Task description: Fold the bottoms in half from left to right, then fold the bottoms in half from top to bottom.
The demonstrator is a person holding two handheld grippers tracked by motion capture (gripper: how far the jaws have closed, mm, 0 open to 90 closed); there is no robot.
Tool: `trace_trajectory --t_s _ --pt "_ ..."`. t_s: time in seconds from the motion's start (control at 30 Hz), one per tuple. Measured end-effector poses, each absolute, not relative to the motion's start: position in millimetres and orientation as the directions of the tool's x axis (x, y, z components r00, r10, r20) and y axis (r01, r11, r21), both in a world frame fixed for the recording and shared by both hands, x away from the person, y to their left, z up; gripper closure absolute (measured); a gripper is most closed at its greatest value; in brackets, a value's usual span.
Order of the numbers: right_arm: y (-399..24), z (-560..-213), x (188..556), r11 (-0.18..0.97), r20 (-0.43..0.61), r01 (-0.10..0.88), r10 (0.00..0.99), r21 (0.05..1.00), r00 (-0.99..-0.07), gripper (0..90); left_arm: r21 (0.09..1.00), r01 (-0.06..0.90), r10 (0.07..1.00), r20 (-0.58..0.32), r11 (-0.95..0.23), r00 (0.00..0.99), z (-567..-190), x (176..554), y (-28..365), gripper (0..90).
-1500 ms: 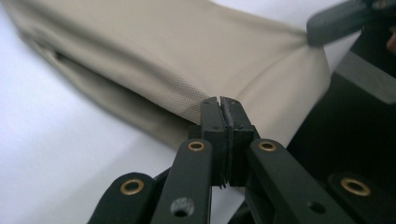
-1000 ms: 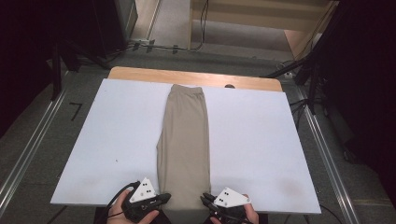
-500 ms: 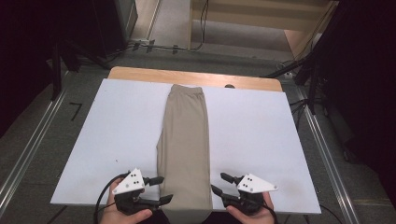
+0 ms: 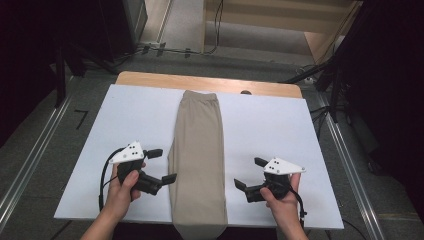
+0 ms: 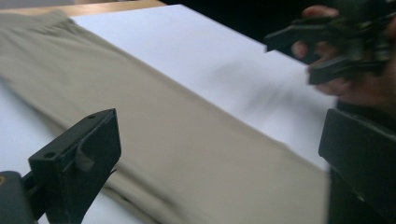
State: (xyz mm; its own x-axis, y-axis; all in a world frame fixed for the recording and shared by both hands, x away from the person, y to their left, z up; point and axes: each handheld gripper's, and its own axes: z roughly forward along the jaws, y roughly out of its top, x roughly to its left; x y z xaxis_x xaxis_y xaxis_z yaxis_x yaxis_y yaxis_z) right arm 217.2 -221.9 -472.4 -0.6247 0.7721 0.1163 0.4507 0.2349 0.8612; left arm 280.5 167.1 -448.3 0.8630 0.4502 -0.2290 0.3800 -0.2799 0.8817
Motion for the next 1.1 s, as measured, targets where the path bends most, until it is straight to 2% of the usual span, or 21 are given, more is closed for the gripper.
trace_trajectory --t_s 0.17,0.3,0.57,1.0,1.1 --pt "-224 -471 235 0.217 0.118 0.439 0.776 0.872 -0.619 0.0 0.882 0.379 0.464 -0.221 -0.281 0.858 -448 307 161 0.0" --pt "-222 -472 263 0.219 0.126 0.451 0.776 0.865 -0.618 0.0 0.881 0.374 0.476 -0.207 -0.290 0.855 -445 336 153 0.0" --pt "-220 -467 300 0.224 0.128 0.451 0.769 0.864 -0.627 0.0 0.886 0.364 0.492 -0.191 -0.286 0.850 -435 368 149 0.0" --pt "-210 -457 348 0.228 0.121 0.433 0.756 0.872 -0.643 0.0 0.880 0.392 0.511 -0.215 -0.269 0.832 -439 415 133 0.0" --pt "-205 -454 366 0.225 0.131 0.439 0.753 0.870 -0.645 0.0 0.867 0.427 0.536 -0.240 -0.257 0.810 -444 433 129 0.0"
